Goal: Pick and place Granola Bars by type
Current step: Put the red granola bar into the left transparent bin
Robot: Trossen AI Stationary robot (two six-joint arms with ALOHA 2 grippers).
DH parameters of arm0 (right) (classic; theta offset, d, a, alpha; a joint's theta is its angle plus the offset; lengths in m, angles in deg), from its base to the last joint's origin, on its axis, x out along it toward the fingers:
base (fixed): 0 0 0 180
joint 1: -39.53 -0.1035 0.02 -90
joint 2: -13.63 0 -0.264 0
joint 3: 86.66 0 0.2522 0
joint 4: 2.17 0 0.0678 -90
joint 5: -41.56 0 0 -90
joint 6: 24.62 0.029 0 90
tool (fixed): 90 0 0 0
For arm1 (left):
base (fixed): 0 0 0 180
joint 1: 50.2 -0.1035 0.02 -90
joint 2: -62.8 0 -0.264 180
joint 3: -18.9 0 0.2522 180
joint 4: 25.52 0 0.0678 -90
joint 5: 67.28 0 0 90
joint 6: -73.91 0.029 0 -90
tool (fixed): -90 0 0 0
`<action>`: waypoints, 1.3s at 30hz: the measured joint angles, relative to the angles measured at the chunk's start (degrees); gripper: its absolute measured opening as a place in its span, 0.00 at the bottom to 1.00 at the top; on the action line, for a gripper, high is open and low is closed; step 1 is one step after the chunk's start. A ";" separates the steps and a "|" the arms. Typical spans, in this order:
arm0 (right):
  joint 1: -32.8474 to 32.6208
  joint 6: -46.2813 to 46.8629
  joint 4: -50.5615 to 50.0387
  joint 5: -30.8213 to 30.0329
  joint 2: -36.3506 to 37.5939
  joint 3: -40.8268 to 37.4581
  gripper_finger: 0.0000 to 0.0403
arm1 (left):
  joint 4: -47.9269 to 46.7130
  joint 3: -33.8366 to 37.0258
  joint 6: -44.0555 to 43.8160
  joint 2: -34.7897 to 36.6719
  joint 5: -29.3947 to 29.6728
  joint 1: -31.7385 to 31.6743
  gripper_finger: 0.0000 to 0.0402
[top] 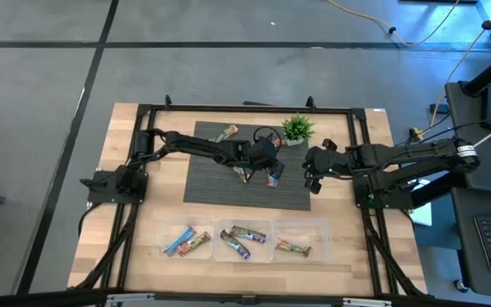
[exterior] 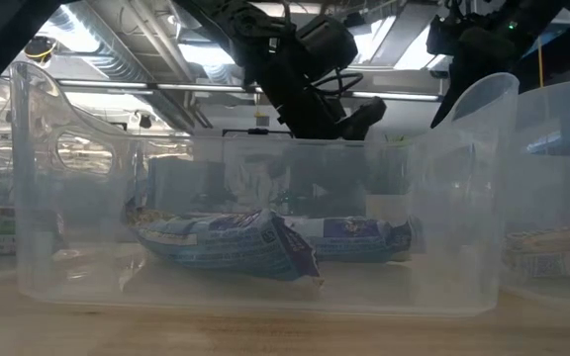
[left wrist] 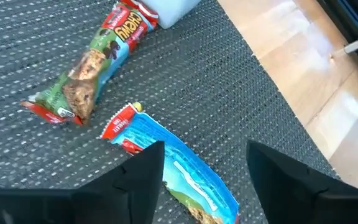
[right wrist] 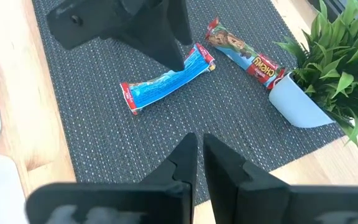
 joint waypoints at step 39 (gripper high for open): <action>-0.02 -0.17 -0.39 -0.04 -0.04 0.02 0.08 | 0.33 0.22 -9.00 -5.64 2.31 1.56 0.23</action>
